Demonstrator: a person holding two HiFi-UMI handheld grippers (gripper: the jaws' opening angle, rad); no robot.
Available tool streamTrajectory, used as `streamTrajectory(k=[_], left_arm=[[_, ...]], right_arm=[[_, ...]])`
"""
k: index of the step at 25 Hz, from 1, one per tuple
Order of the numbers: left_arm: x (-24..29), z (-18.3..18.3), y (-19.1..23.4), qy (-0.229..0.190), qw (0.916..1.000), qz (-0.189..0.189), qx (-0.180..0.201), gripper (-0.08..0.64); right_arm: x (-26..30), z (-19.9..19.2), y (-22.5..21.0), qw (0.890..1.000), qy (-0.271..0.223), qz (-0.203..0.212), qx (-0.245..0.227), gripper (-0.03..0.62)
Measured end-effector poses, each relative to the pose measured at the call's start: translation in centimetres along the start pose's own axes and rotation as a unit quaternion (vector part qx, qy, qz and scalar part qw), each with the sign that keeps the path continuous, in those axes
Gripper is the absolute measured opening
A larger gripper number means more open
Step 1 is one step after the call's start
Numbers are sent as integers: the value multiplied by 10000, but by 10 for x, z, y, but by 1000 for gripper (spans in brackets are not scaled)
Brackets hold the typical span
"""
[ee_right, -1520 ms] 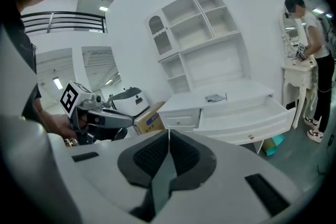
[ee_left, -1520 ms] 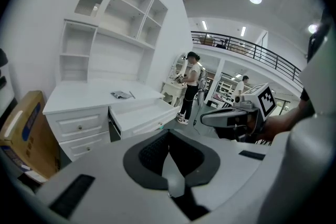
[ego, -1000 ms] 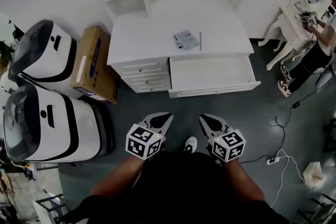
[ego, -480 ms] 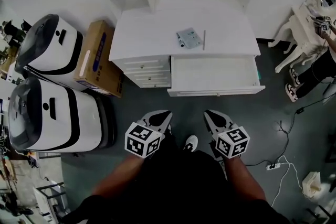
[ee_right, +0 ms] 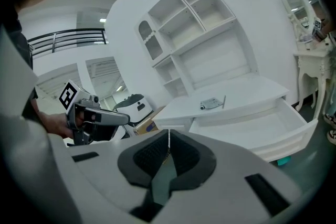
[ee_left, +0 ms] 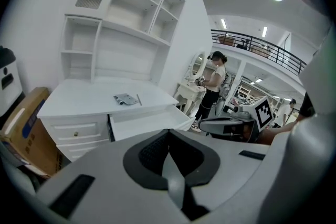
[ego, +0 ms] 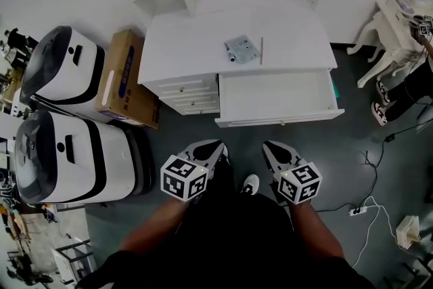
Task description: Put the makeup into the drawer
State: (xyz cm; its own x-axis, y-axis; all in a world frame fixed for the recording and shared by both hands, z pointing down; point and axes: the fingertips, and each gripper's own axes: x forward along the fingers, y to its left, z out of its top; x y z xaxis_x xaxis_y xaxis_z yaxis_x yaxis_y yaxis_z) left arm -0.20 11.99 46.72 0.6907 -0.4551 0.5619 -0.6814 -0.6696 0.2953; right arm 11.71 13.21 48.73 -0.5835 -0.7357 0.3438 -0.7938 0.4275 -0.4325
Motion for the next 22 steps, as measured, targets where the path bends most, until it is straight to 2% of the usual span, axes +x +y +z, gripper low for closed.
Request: streamTrajectory(k=[4,9,22], left_arm=[[8,7,6,5,9999,-18,141,11],[21,17,22,89,9984,-3,556,11],[64,70,81,83,9971,-371,657,11]], right_arm=[[3,1,-12,9999,19,-151,51,28],[18,15,-25,9994,-13,-336,20,28],[77,66,-53,9976,11,-691,-60,28]])
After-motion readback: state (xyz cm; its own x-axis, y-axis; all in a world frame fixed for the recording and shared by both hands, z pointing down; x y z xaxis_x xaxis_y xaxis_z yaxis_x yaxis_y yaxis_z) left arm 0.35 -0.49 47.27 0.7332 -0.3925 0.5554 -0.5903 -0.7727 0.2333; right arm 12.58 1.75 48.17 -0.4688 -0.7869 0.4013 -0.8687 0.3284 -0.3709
